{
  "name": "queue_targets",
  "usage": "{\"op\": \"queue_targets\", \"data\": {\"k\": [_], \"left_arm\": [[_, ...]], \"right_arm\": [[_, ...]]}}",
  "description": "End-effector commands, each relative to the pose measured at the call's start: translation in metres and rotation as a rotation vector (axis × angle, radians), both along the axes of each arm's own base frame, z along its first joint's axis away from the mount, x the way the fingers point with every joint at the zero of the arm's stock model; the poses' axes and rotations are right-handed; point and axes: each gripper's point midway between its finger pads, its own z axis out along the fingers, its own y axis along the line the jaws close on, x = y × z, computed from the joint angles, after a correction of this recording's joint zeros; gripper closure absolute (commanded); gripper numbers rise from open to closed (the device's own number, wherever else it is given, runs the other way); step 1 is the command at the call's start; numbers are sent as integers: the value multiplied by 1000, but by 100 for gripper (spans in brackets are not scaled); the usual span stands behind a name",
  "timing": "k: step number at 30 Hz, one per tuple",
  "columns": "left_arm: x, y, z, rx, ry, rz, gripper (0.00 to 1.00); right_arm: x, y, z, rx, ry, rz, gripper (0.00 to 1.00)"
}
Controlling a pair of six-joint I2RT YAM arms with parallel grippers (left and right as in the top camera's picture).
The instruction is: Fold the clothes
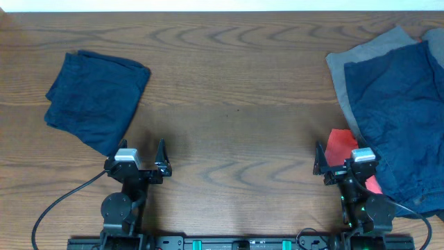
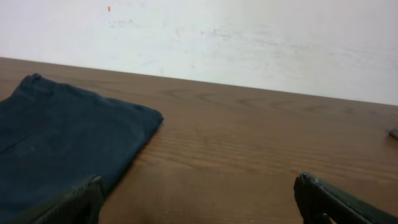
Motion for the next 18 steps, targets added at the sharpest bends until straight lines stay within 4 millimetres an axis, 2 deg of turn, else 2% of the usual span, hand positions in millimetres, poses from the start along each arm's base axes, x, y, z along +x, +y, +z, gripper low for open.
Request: {"op": "queue_targets", "data": {"k": [1,9,12,18], "left_arm": [[-1,0,-14,9,48,-4,2],[-1,-1,-14,8,49,-7,2],[-1,-1,-12,7,42,-7,2],[-6,-9,-12,-41,88,-49,2]], "right_arm": [[-1,4,-1,-18,-2,19,1],[-2,9,0,-9,-3,49,1],[-2,14,3,86,2,69,1],[-4,19,-2,129,47,95,1]]}}
